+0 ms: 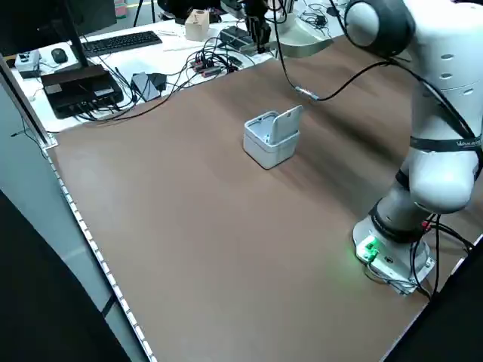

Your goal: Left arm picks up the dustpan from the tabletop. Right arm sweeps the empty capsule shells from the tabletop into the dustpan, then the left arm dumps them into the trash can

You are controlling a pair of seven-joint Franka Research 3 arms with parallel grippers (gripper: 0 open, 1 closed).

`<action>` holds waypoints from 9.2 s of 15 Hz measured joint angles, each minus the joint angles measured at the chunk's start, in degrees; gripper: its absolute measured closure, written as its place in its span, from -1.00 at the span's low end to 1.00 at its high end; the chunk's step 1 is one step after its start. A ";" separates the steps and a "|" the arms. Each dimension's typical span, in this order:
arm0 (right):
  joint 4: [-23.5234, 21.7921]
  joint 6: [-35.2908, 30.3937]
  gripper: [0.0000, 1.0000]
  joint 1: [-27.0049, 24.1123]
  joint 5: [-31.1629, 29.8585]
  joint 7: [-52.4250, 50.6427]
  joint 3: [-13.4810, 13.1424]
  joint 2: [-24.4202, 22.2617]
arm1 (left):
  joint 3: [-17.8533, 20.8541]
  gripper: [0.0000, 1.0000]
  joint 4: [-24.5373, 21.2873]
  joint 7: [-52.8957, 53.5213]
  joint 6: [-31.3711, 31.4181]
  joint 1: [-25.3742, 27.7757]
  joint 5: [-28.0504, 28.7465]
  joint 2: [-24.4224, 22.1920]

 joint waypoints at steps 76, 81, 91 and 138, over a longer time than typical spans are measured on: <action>-16.00 9.71 -0.96 2.99 5.39 -4.92 0.51 -3.73 | 23.99 0.34 -66.90 57.60 92.02 -8.21 -18.39 -32.97; 6.18 -7.29 -0.96 0.06 -5.24 -2.28 0.04 -4.39 | 21.44 0.34 -68.43 60.35 94.36 -7.51 -18.39 -36.12; 26.44 -9.75 -0.96 -8.29 -10.73 -5.89 -0.16 -4.88 | 19.74 0.34 -69.96 60.41 97.09 -7.51 -18.39 -36.64; 26.81 -4.65 -0.96 -11.87 -14.38 -10.20 0.53 -9.93 | 44.56 0.34 -0.30 28.88 24.60 -11.62 -5.57 11.05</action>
